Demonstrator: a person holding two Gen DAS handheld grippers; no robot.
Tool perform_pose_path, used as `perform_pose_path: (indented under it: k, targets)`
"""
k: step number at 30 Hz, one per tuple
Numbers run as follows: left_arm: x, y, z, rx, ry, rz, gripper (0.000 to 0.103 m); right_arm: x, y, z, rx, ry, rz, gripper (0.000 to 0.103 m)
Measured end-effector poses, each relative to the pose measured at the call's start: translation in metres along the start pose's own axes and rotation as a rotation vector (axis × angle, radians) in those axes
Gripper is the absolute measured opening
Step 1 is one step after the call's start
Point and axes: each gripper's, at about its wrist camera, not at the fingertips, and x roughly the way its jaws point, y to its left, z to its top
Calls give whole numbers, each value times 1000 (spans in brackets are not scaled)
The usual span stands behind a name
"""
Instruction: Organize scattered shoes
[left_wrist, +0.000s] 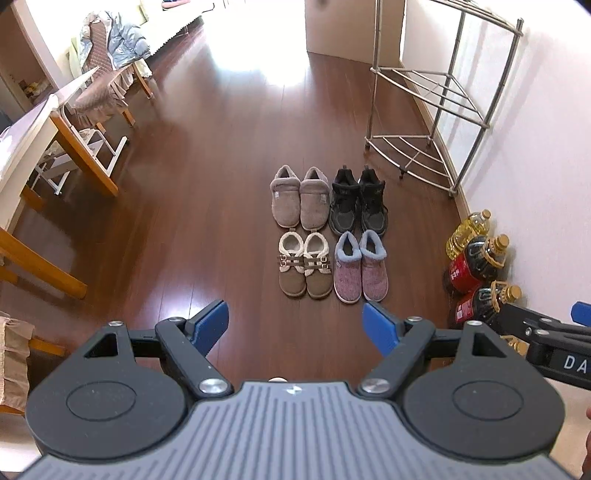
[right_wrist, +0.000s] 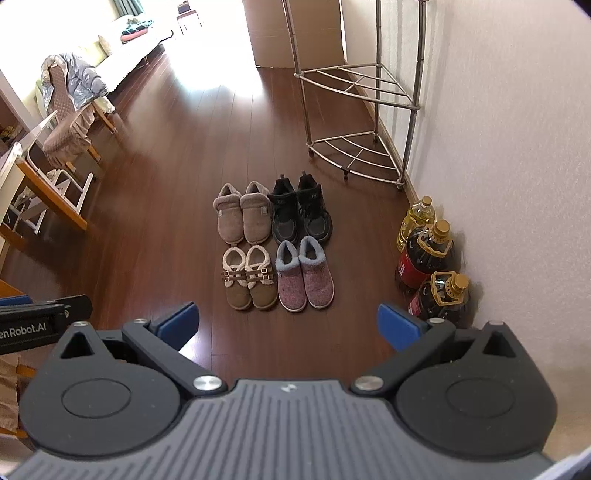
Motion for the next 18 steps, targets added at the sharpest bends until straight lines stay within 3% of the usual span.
perform_pose_path:
  k: [18]
  targets:
    - [7, -11, 3, 7, 10, 26, 82, 4, -16, 9, -45, 19, 11, 102]
